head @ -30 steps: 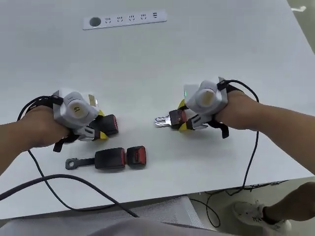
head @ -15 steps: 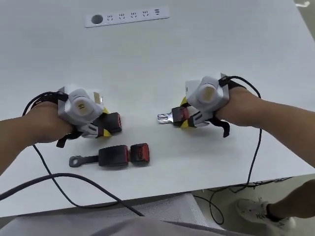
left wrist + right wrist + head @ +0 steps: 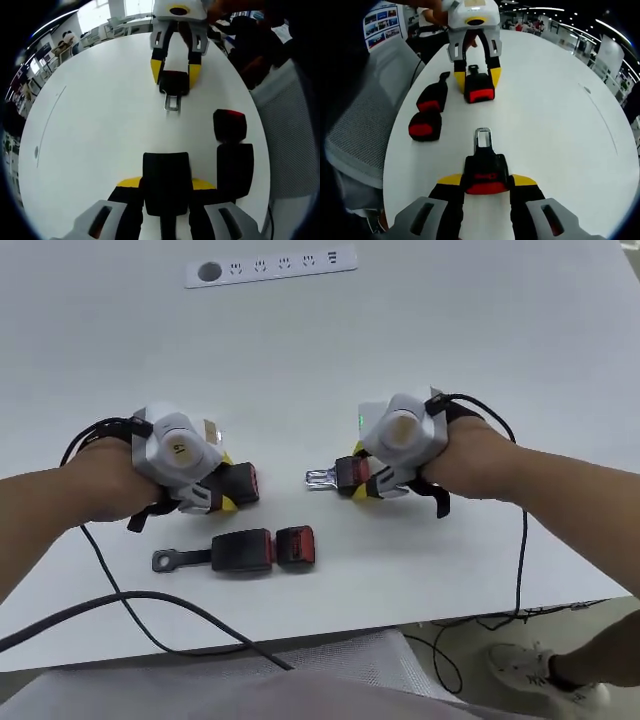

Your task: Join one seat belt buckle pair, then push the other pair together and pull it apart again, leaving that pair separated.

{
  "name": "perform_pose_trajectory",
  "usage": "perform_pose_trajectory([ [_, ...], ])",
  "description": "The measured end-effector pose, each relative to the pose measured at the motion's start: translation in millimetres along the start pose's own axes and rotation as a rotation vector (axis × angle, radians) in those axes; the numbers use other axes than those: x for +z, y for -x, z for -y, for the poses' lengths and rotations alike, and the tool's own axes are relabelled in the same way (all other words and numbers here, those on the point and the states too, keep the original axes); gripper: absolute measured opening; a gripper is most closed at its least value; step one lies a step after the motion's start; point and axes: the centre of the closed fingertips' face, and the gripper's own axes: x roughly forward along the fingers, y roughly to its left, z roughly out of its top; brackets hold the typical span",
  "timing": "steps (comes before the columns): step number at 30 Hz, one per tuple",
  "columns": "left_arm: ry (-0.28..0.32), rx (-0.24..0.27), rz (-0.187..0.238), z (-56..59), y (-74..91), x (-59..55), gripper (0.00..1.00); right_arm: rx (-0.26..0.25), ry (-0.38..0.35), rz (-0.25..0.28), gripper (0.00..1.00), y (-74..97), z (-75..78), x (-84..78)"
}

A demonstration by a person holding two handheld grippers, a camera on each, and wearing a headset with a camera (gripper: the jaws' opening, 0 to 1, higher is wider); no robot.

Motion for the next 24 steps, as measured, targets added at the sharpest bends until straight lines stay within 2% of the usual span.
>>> perform_pose_trajectory([
  [10, -0.005, -0.001, -0.003, -1.9, -1.6, -2.0, 0.35, -0.009, -0.010, 0.015, 0.32, -19.1, 0.7, 27.1],
  [24, -0.003, 0.003, 0.000, -1.3, -1.3, -2.1, 0.35, -0.021, -0.010, 0.010, 0.32, -32.0, 0.3, 45.1],
])
